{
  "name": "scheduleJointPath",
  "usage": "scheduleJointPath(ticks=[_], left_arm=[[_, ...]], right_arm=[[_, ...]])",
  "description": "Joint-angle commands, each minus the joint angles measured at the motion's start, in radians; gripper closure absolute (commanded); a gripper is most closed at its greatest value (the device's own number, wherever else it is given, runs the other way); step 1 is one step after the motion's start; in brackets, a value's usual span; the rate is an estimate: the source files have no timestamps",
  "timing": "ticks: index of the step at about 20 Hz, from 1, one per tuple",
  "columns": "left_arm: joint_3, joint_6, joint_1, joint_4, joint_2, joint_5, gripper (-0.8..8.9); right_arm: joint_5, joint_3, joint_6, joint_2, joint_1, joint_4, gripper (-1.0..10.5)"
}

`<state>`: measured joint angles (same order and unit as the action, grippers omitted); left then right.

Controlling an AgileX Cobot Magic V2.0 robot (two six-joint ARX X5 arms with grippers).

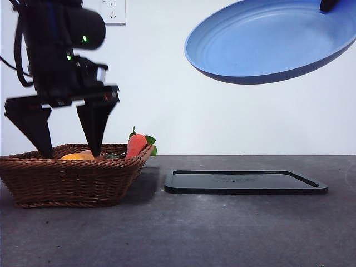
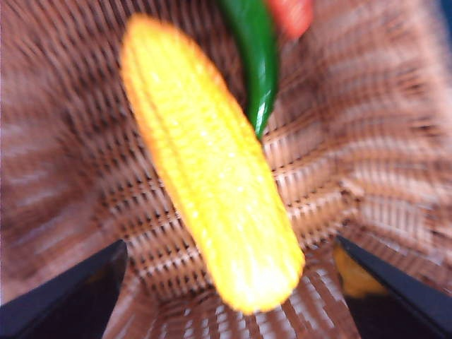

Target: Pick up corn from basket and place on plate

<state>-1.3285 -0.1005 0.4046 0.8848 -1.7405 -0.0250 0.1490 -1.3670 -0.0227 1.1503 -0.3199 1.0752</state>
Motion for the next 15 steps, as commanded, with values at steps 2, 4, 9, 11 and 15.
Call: scheduleJointPath(ticks=[2, 4, 9, 11, 15], left_arm=[[-0.024, -0.028, 0.014, -0.045, -0.057, 0.004, 3.61], [-0.024, -0.028, 0.016, -0.051, -0.084, 0.004, 3.61], [-0.024, -0.048, 0.024, -0.034, -0.126, 0.004, 4.82], [-0.025, -0.05, 0.029, -0.037, -0.12, 0.004, 5.68], [-0.027, -0.05, 0.027, -0.01, -0.092, 0.004, 6.66]], right_arm=[[0.0, -0.023, 0.007, 0.005, -0.003, -0.008, 9.4], [0.0, -0.023, 0.007, 0.005, -0.003, -0.008, 9.4], [0.0, -0.023, 0.003, 0.005, -0.003, -0.009, 9.4], [0.0, -0.023, 0.002, 0.005, -0.003, -0.011, 9.4], [0.0, -0.023, -0.004, 0.005, -0.003, -0.013, 9.4]])
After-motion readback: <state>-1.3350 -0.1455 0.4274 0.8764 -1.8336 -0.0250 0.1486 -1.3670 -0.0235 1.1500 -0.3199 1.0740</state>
